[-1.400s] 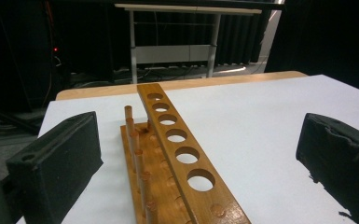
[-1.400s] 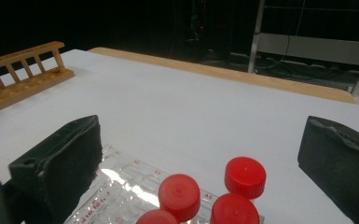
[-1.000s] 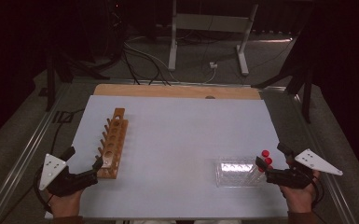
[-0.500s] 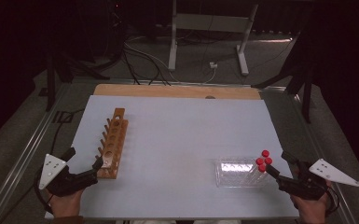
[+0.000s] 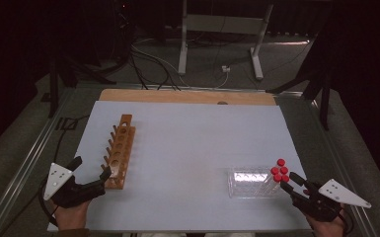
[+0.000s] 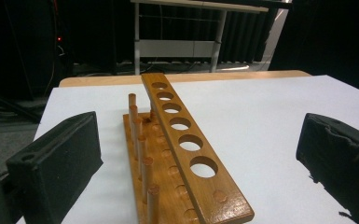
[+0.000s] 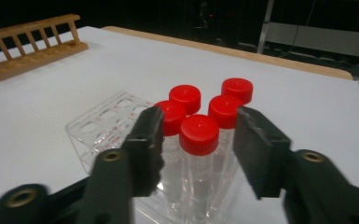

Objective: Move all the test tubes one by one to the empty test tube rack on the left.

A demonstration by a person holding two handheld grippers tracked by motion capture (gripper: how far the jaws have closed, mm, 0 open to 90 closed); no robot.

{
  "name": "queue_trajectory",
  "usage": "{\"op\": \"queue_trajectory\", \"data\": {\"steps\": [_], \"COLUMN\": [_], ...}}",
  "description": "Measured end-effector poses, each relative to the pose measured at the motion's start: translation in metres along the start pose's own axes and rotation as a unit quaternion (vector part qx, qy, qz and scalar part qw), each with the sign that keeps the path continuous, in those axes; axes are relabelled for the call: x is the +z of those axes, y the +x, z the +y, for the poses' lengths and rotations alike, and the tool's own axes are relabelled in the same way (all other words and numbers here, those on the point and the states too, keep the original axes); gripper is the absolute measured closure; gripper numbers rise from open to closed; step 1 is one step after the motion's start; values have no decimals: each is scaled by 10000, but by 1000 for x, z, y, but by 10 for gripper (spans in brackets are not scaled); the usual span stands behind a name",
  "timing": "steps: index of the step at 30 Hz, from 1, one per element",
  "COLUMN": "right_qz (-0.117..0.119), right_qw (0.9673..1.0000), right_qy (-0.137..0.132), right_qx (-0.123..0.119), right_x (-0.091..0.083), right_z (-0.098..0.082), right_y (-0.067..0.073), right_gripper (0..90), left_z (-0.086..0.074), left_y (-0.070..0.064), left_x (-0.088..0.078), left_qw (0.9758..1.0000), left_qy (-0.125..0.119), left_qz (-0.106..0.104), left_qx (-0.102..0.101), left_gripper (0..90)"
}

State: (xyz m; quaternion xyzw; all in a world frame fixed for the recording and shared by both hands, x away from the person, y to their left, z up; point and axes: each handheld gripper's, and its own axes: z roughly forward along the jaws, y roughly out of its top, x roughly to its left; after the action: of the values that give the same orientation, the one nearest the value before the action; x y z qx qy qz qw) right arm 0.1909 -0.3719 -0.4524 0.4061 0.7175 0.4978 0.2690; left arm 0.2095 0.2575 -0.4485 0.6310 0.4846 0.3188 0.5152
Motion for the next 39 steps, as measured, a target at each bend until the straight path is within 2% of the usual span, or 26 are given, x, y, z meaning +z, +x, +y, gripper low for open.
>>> {"op": "queue_trajectory", "data": {"steps": [7,12,20,30,39], "right_qz": [-8,-19,-48,-41,-49], "right_qw": [9998,9993,9993,9998,9998], "right_qy": [188,320,313,139,-45], "right_qx": [-83,-171,-206,-156,-198], "right_x": [4,10,13,4,-11], "right_z": [-8,-12,-12,0,29], "right_y": [-2,-1,-1,-1,-3], "right_gripper": [656,687,740,743,745], "left_z": [-1,-1,-2,-1,5], "left_y": [-2,-2,-4,-8,-19], "left_x": [2,3,4,6,9], "left_qw": [10000,10000,9999,9997,9991], "left_qy": [30,44,71,111,64], "left_qz": [-26,-39,-75,-133,-319], "left_qx": [37,57,82,164,264], "left_gripper": [8,8,8,8,9]}}
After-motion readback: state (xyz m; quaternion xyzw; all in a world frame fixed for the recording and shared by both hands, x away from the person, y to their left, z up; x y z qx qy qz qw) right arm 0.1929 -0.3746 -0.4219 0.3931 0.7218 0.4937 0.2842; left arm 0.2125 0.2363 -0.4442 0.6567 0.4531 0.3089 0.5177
